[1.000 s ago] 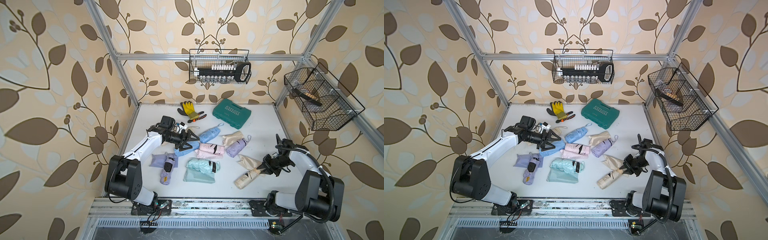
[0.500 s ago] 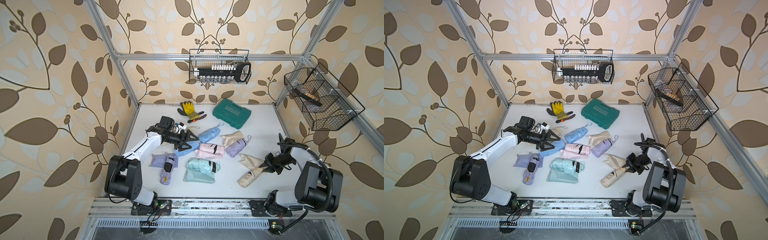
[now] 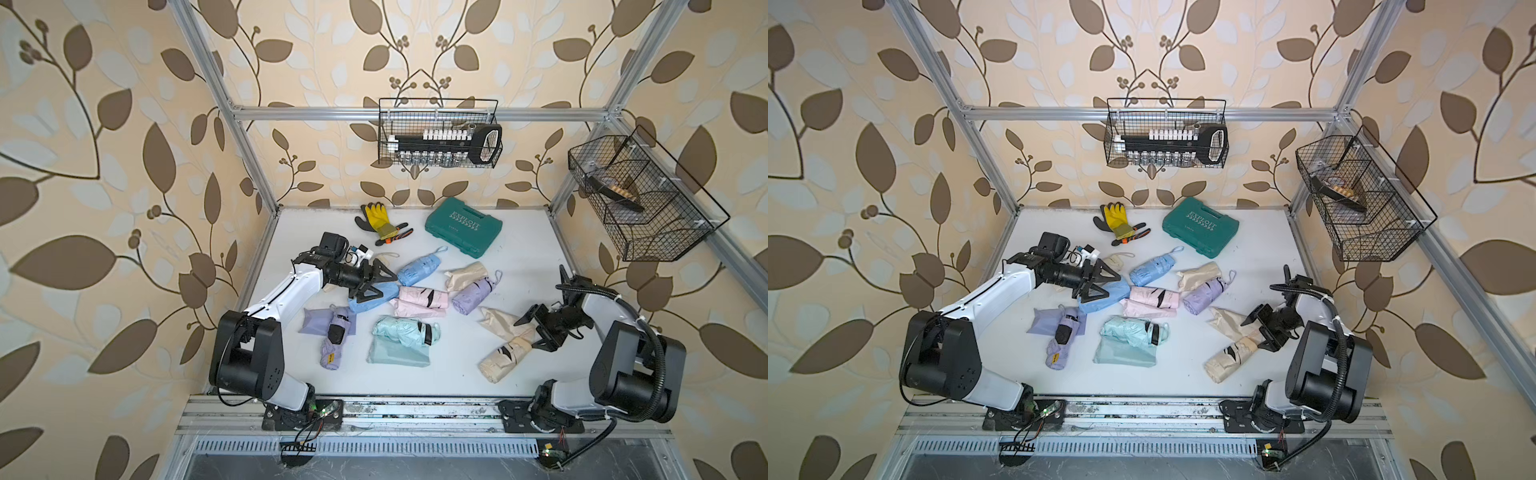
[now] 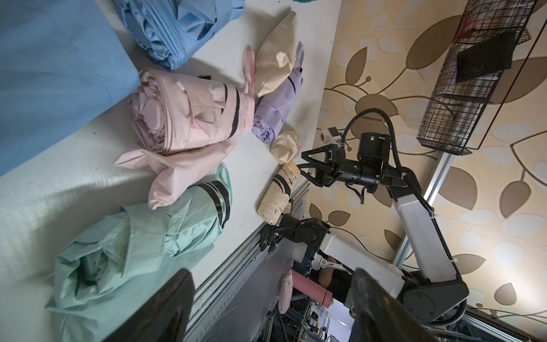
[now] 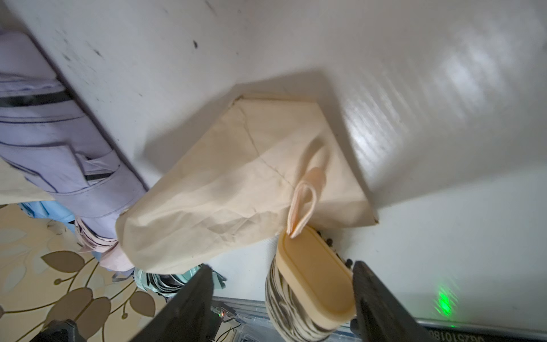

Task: Take umbrellas out of sleeves
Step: Place the umbrella at the center of the board.

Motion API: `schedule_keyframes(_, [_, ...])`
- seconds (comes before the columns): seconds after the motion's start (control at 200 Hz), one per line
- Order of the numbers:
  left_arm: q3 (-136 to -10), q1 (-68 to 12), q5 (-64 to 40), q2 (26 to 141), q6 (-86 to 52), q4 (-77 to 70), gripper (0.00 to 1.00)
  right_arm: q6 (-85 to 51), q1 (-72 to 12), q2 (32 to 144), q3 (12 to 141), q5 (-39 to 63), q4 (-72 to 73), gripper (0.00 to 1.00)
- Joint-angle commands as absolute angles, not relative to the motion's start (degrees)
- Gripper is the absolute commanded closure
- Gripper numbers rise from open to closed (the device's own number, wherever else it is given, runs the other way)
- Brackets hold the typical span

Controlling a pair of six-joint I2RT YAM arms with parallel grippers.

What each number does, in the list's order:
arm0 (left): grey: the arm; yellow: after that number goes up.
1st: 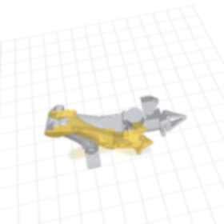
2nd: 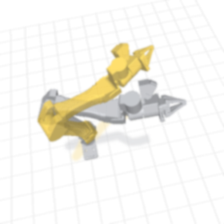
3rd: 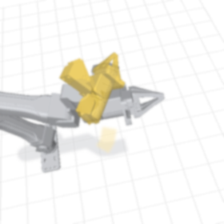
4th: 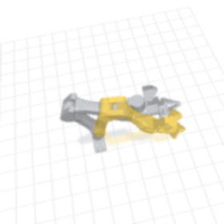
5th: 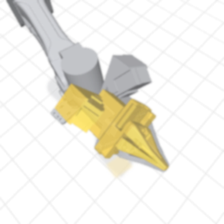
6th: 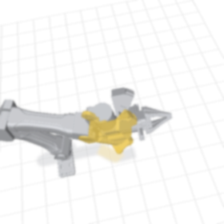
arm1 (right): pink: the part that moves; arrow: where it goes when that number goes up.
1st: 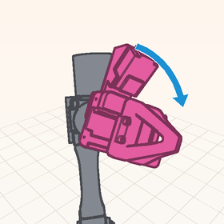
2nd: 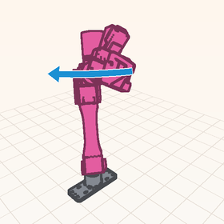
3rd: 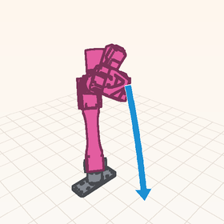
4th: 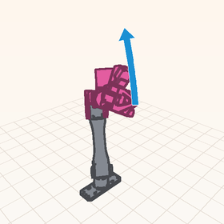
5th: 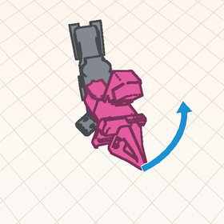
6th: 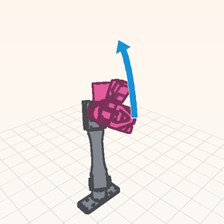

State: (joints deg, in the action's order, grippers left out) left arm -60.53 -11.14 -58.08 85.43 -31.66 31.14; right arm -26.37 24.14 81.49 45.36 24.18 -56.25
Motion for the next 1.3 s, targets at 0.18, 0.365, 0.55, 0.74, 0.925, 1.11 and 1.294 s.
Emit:
schedule_keyframes(0.18, [-59.7, -10.5, -59.1, 83.0, -31.3, 30.4, 0.16, -25.8, 24.4, 77.5, 47.4, 24.4, -56.7, 0.01])
schedule_keyframes(0.365, [-59.5, -10.5, -59.2, 83.0, -31.5, 30.2, 0.16, -25.3, 24.4, 75.2, 50.0, 23.7, -59.0, 0.01])
schedule_keyframes(0.55, [-59.3, -10.5, -58.9, 83.0, -31.5, 30.2, 0.01, -24.6, 24.4, 72.3, 53.7, 23.1, -62.4, 0.01])
schedule_keyframes(0.74, [-59.5, -10.5, -57.8, 81.0, -30.9, 31.2, 0.01, -25.6, 24.0, 68.9, 56.1, 25.4, -64.6, 0.01])
schedule_keyframes(0.925, [-62.0, -10.5, -52.7, 79.8, -27.9, 36.6, 0.01, -27.7, 22.0, 68.4, 59.3, 30.3, -64.3, 0.01])
schedule_keyframes(1.11, [-62.6, -10.5, -47.7, 76.5, -26.4, 38.2, 0.01, -32.8, 18.0, 68.7, 61.7, 39.5, -57.0, 0.01])
schedule_keyframes(1.294, [-63.0, -10.5, -45.9, 75.1, -25.5, 39.3, 0.01, -35.1, 13.7, 66.0, 61.8, 38.0, -46.8, 0.01])
